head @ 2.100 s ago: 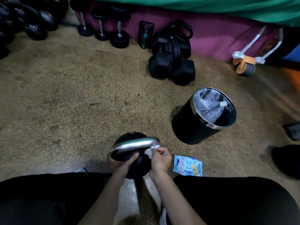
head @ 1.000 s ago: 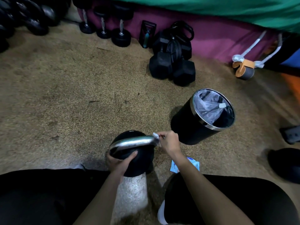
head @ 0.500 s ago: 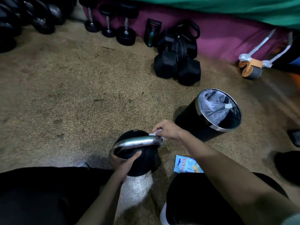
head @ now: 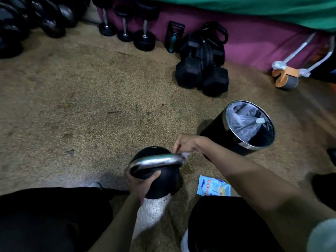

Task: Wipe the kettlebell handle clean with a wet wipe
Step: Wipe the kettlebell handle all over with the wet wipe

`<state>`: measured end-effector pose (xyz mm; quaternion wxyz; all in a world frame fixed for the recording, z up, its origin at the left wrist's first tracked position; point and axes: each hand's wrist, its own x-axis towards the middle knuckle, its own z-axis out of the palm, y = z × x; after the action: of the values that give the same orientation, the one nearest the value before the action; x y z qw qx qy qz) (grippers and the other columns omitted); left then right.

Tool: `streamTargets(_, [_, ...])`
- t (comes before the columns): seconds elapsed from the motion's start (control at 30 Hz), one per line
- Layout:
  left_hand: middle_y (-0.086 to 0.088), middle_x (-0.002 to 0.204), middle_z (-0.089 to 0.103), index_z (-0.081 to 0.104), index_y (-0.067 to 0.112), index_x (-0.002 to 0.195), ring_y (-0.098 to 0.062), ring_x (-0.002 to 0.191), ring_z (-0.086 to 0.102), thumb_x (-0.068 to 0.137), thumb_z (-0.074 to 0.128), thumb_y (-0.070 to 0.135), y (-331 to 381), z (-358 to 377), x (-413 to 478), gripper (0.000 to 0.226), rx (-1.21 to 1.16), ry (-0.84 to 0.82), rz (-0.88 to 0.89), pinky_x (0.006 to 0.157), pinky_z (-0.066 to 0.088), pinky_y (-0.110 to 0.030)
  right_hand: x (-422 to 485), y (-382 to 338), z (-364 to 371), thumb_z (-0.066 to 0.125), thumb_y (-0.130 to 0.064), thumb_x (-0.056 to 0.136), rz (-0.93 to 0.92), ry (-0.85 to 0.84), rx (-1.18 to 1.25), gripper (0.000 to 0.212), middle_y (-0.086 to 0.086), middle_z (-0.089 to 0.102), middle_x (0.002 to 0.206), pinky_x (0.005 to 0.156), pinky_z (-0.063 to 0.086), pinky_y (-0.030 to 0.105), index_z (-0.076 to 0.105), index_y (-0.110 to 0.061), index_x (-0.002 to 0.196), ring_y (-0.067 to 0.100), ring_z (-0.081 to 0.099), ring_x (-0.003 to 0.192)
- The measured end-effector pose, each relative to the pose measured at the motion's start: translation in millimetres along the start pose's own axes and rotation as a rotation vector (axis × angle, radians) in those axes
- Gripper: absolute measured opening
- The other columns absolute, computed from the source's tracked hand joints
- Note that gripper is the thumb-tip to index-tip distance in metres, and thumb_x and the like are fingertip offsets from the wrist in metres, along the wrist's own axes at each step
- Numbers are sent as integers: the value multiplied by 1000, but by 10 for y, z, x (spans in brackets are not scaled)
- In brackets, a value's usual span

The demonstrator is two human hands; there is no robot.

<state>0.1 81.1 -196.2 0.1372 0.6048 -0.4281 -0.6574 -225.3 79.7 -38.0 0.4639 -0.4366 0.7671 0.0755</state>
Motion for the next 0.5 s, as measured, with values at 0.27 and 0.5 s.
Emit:
streamTargets(0.27, [-4, 162, 50, 36, 31, 160, -29, 147, 53, 25, 102, 74, -199, -9, 208, 156, 19, -2, -23, 123, 44, -53, 43, 6, -11, 61, -1, 83, 26, 35, -80, 24, -1, 69, 106, 81, 47, 22, 73, -14, 100, 9, 58, 92])
streamTargets(0.5, [-4, 164, 49, 34, 30, 161, -31, 150, 50, 19, 99, 81, -316, 23, 327, 164, 58, 49, -13, 124, 43, -55, -100, 128, -2, 59, 4, 80, -94, 122, 50, 28, -4, 72, 90, 86, 51, 31, 75, -14, 94, 19, 66, 94])
